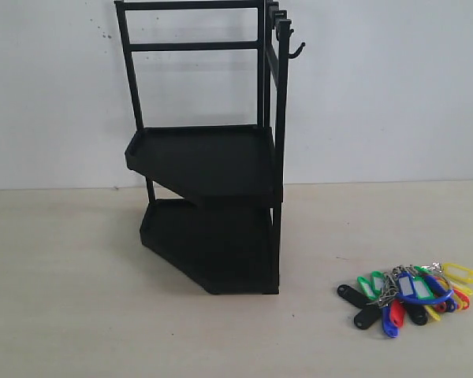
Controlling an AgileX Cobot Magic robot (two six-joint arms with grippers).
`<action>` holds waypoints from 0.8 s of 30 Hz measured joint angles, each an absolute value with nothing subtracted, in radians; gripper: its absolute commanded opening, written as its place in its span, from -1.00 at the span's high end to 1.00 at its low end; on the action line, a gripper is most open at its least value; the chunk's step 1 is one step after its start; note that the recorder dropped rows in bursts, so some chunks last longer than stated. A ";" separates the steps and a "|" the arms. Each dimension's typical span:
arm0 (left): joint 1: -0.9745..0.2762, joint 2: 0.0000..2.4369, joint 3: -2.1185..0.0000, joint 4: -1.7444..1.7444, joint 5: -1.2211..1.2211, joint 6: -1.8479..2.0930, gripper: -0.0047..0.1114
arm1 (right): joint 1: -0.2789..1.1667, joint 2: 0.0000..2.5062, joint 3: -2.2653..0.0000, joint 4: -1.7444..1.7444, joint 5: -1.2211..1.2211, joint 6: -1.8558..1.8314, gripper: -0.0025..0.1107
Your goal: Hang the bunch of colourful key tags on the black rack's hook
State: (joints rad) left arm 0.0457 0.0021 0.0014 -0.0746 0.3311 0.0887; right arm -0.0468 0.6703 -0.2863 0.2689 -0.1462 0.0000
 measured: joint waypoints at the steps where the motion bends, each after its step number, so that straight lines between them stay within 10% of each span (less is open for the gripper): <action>1: 0.046 0.002 0.001 -0.075 0.331 0.089 0.84 | -0.047 0.670 -0.286 0.269 -0.155 0.031 0.96; 14: 0.046 0.002 0.001 -0.075 0.331 0.089 0.84 | -0.048 0.768 -0.363 0.219 -0.051 0.105 0.96; 24: 0.046 0.002 0.001 -0.075 0.331 0.089 0.84 | -0.048 1.159 -0.798 0.191 0.360 -0.537 0.96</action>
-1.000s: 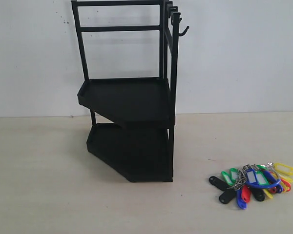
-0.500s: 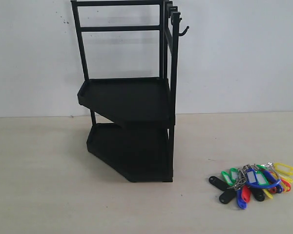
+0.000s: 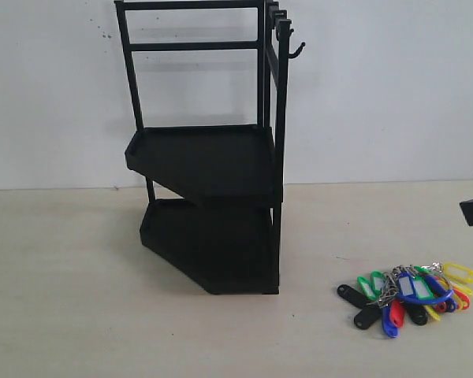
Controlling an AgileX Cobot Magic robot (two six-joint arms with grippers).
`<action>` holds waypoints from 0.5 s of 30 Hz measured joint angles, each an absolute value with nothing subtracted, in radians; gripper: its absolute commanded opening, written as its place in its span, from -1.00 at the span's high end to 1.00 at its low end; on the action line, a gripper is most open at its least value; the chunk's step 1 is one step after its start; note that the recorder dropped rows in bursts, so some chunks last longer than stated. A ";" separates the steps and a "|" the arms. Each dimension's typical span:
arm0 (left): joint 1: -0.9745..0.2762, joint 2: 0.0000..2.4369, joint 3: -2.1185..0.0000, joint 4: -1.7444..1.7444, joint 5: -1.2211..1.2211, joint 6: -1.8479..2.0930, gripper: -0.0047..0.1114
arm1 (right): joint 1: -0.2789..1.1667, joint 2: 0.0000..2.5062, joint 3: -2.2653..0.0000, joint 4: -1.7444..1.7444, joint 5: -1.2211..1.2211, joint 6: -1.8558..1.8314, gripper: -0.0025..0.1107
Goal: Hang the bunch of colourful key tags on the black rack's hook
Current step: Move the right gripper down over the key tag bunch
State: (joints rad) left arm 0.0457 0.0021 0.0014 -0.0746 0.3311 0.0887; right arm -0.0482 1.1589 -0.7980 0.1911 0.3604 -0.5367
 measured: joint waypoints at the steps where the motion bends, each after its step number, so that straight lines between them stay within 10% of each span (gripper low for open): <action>1: 0.046 0.002 0.001 -0.075 0.331 0.089 0.84 | -0.048 1.188 -0.828 0.191 0.373 -0.611 0.96; 15: 0.046 0.002 0.001 -0.075 0.331 0.089 0.84 | -0.048 1.591 -0.975 0.052 0.641 -1.316 0.93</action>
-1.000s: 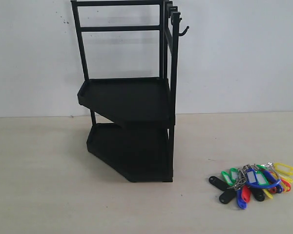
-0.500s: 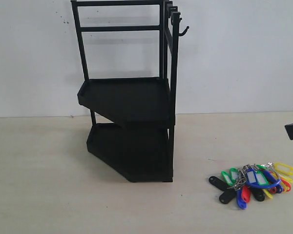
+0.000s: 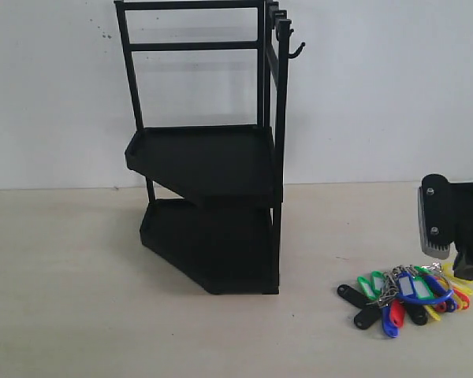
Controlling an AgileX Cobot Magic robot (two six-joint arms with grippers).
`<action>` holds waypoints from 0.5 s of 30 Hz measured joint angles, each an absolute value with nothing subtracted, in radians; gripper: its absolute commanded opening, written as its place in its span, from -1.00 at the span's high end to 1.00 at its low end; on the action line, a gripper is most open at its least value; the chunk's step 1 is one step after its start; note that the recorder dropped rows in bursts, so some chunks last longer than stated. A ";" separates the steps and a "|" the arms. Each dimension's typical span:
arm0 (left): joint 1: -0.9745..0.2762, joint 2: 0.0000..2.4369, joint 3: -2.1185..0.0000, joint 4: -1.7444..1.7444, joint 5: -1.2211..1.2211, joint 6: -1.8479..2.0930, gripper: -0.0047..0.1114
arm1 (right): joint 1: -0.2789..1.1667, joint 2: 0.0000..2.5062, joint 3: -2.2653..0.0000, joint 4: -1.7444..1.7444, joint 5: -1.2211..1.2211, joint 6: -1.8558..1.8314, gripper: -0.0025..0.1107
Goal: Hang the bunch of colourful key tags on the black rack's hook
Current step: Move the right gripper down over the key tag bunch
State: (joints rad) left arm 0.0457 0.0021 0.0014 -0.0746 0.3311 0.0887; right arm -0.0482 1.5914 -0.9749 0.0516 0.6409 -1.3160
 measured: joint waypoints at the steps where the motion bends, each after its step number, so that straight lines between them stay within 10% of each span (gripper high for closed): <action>1: 0.046 0.002 0.001 -0.075 0.331 0.089 0.84 | -0.048 1.600 -0.975 0.052 0.643 -1.296 0.79; 7: 0.046 0.002 0.001 -0.075 0.331 0.089 0.84 | -0.048 1.664 -0.976 0.065 0.674 -1.187 -0.13; 15: 0.046 0.002 0.001 -0.075 0.331 0.089 0.84 | -0.048 1.743 -0.976 0.073 0.586 -1.305 -0.14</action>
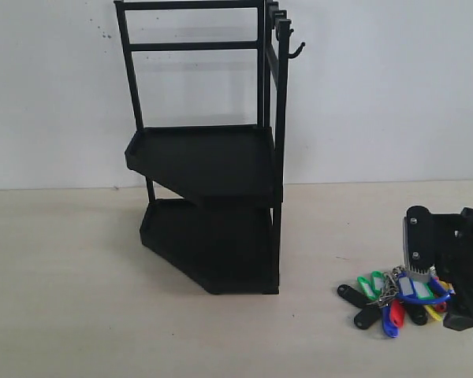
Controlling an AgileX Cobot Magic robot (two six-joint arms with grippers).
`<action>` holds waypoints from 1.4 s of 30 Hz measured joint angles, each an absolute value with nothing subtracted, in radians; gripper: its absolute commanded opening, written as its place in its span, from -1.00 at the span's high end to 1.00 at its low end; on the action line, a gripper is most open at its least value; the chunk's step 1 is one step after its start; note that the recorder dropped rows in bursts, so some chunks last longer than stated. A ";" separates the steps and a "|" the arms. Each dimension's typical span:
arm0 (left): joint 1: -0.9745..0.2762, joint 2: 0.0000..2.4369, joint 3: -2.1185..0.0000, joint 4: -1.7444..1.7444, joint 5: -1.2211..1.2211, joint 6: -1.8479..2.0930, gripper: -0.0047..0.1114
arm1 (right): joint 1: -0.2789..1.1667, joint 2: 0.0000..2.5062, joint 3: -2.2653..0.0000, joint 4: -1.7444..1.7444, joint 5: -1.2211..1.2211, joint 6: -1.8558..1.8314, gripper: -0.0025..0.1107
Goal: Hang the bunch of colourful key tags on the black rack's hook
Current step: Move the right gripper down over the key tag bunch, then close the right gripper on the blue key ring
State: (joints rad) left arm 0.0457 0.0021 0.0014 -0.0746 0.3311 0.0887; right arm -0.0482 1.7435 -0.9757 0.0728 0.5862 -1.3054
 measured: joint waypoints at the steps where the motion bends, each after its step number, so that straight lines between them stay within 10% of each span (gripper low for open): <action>1: 0.046 0.002 0.001 -0.075 0.331 0.089 0.84 | -0.048 1.753 -0.976 0.073 0.566 -1.314 -0.14; 23: 0.046 0.002 0.001 -0.075 0.331 0.089 0.84 | -0.048 1.904 -0.978 0.074 0.331 -1.385 -0.11; 31: 0.046 0.002 0.001 -0.075 0.331 0.089 0.84 | -0.048 1.912 -0.984 0.074 0.314 -1.385 0.94; 42: 0.046 0.002 0.001 -0.075 0.331 0.089 0.84 | -0.048 1.861 -0.987 0.090 0.322 -1.253 0.96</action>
